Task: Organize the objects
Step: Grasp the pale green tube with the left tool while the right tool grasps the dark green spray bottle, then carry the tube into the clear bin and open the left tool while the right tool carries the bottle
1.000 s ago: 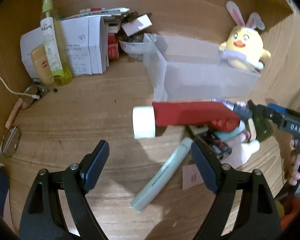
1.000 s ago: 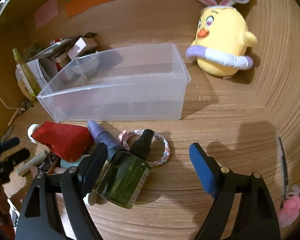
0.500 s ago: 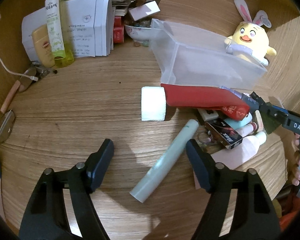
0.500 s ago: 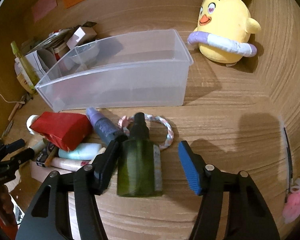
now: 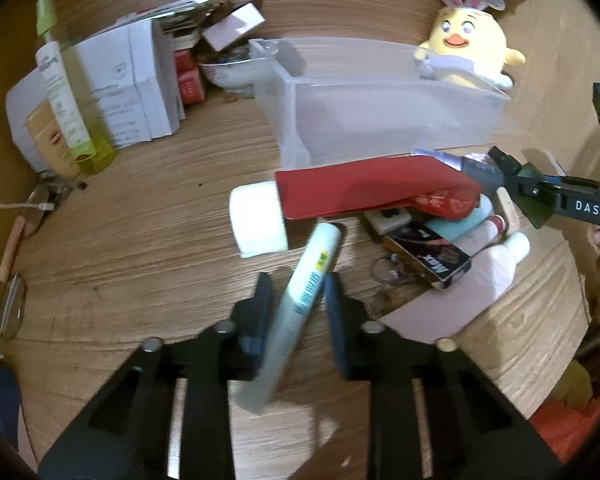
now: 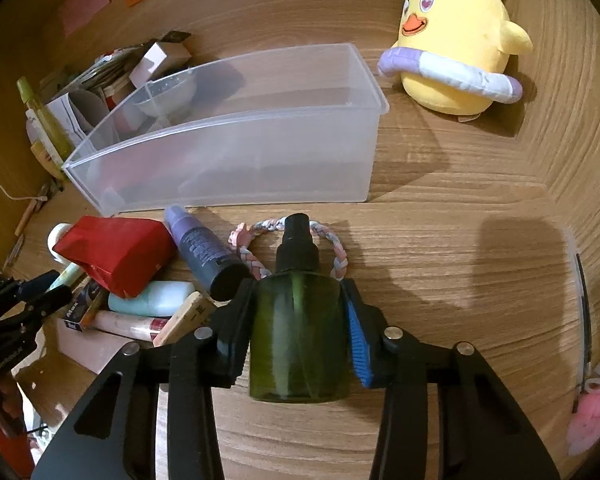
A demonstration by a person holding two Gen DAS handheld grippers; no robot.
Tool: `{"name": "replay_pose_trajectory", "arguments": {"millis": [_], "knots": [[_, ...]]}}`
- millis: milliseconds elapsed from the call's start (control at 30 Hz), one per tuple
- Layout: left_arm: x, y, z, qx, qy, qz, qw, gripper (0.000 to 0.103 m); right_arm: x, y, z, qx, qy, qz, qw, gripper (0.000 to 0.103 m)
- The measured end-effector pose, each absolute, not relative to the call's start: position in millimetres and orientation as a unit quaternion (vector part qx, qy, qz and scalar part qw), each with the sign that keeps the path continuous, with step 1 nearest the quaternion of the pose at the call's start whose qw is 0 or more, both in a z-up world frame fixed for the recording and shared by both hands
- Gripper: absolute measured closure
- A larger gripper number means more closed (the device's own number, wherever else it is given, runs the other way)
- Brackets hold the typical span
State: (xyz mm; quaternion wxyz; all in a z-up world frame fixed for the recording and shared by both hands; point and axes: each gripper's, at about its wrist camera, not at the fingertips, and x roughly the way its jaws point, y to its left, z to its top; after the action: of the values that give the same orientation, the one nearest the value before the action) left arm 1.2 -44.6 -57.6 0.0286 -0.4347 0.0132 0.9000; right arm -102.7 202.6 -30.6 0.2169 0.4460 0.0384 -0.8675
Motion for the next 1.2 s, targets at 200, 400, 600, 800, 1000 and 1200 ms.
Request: {"name": "replay_pose_trajectory", "arguments": {"millis": [200, 400, 600, 800, 1000, 1200], "knots": [[11, -45, -56, -0.438, 0.005, 0.898, 0.039, 0.088, -95, 206, -29, 0.436, 0.040, -0.873, 0.216, 0.065], [22, -49, -48, -0.427, -0.012, 0.904, 0.030, 0.088, -89, 208, -23, 0.424, 0.039, -0.878, 0.219, 0.065], [23, -50, -29, -0.400, -0.030, 0.916, 0.029, 0.088, -82, 212, -3, 0.395, 0.030, -0.889, 0.227, 0.065], [17, -44, -13, -0.369, -0.038, 0.928, 0.035, 0.088, -78, 219, 18, 0.363, 0.015, -0.902, 0.232, 0.065], [13, -41, 6, -0.339, -0.055, 0.938, 0.041, 0.088, -77, 219, 30, 0.341, 0.009, -0.910, 0.235, 0.065], [6, -39, 25, -0.308, -0.063, 0.948, 0.043, 0.088, -80, 218, 39, 0.328, 0.002, -0.913, 0.244, 0.065]]}}
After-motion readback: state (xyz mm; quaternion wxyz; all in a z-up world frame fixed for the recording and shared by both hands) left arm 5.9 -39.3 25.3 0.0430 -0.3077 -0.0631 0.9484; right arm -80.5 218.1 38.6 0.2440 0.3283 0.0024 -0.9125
